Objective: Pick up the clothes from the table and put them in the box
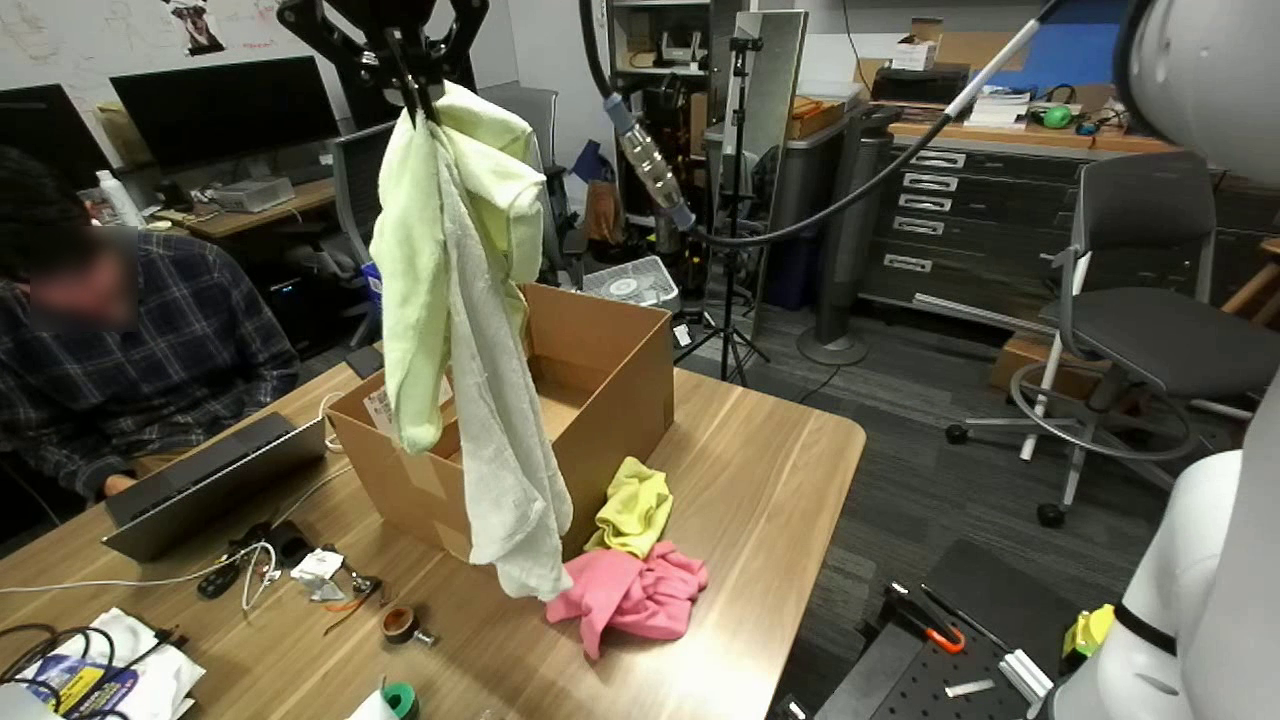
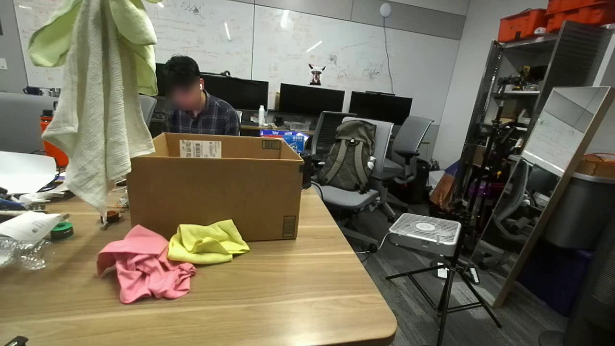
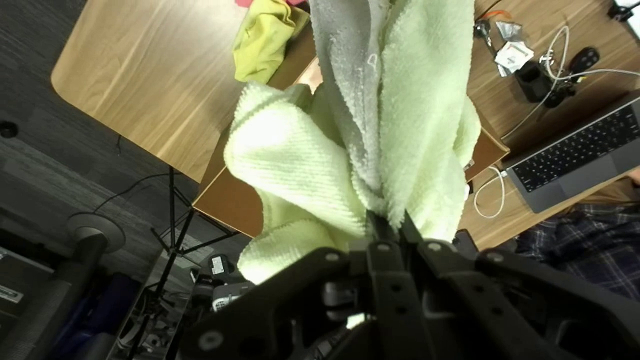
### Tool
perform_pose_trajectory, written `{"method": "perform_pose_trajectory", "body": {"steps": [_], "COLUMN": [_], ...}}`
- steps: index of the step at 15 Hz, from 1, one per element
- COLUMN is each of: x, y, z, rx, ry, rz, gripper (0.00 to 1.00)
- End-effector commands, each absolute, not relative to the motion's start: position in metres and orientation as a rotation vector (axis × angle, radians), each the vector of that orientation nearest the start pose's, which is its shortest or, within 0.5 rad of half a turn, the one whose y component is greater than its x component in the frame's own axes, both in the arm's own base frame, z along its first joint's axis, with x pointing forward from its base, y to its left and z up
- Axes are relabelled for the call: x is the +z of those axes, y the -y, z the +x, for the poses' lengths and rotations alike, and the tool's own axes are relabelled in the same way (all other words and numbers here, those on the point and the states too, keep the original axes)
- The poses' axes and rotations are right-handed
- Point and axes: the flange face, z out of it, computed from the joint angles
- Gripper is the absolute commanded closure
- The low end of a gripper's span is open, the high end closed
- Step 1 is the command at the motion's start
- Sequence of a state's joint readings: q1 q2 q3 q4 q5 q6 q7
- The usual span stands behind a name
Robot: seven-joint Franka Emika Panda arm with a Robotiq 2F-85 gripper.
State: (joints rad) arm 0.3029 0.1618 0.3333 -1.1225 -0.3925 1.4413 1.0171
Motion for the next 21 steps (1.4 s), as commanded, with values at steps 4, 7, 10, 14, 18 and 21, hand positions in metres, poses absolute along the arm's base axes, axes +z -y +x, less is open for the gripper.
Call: {"method": "perform_pose_trajectory", "body": {"steps": [4, 7, 10, 14, 18, 21], "x": [0.752, 0.752, 0.747, 0.739, 0.731, 0.725], "y": [-0.269, -0.248, -0.23, -0.198, -0.174, -0.162], "z": [0.551, 0.575, 0.591, 0.611, 0.623, 0.63], "rx": [-0.639, -0.655, -0.656, -0.633, -0.598, -0.589], "ry": [-0.893, -0.967, -1.033, -1.157, -1.253, -1.296], "rz": [-3.017, -2.985, -2.966, -2.943, -2.921, -2.912], "gripper": [0.99, 0.99, 0.99, 0.99, 0.99, 0.99]}}
